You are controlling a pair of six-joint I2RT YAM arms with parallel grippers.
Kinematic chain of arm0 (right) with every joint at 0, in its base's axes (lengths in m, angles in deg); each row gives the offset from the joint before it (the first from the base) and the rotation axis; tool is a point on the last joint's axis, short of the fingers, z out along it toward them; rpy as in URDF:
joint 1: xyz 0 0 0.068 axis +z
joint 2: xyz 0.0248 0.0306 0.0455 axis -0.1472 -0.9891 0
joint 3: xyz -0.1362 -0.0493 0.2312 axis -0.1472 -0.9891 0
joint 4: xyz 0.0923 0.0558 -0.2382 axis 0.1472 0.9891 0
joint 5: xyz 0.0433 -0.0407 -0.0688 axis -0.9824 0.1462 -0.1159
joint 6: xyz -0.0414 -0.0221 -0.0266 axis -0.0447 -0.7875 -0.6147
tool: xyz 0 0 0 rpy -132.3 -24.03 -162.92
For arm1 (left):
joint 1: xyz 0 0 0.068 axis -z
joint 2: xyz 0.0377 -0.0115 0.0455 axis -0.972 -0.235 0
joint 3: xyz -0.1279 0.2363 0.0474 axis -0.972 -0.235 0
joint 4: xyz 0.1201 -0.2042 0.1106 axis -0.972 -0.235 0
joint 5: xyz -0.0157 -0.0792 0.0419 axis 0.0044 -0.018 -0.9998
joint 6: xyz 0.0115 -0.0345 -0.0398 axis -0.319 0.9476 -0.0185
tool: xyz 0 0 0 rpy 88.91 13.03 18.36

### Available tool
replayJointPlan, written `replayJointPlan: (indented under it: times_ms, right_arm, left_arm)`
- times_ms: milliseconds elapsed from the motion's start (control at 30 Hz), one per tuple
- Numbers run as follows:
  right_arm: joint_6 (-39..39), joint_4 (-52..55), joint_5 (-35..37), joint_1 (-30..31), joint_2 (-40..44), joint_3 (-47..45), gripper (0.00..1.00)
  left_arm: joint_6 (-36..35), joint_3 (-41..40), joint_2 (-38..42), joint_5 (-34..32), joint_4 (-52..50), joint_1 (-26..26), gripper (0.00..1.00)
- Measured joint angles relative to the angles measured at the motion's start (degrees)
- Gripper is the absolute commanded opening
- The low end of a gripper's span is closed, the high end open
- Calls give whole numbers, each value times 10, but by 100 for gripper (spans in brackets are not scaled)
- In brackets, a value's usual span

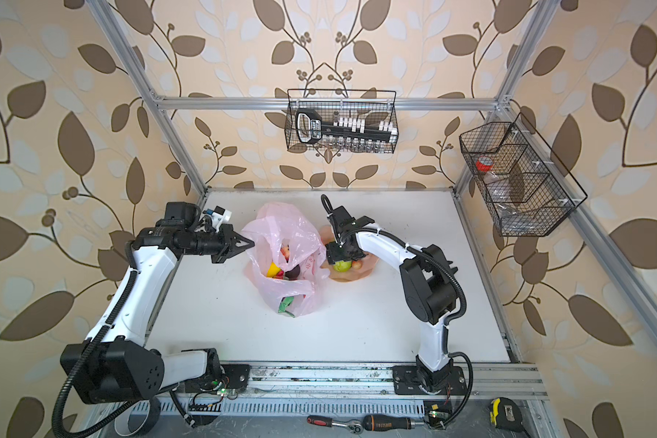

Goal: Place the fruits into the plastic bag
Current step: Pick up the fruit from the plate.

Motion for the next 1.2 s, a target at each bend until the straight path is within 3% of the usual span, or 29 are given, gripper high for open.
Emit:
replayJointPlan:
  times_ms: [633, 800, 967, 1200]
  right_arm:
    - [-13, -13, 33, 1, -11, 0, 43]
    - [-15, -24, 34, 1, -11, 0, 41]
    - [-17, -32, 33, 0, -10, 0, 25]
    - [-9, -33, 24, -3, 17, -17, 14]
  left_arm:
    - [-1, 1, -2, 0, -3, 0, 0]
    - [-1, 1, -2, 0, -3, 0, 0]
    - [-1, 1, -3, 0, -3, 0, 0]
    - [-1, 1, -3, 0, -3, 0, 0]
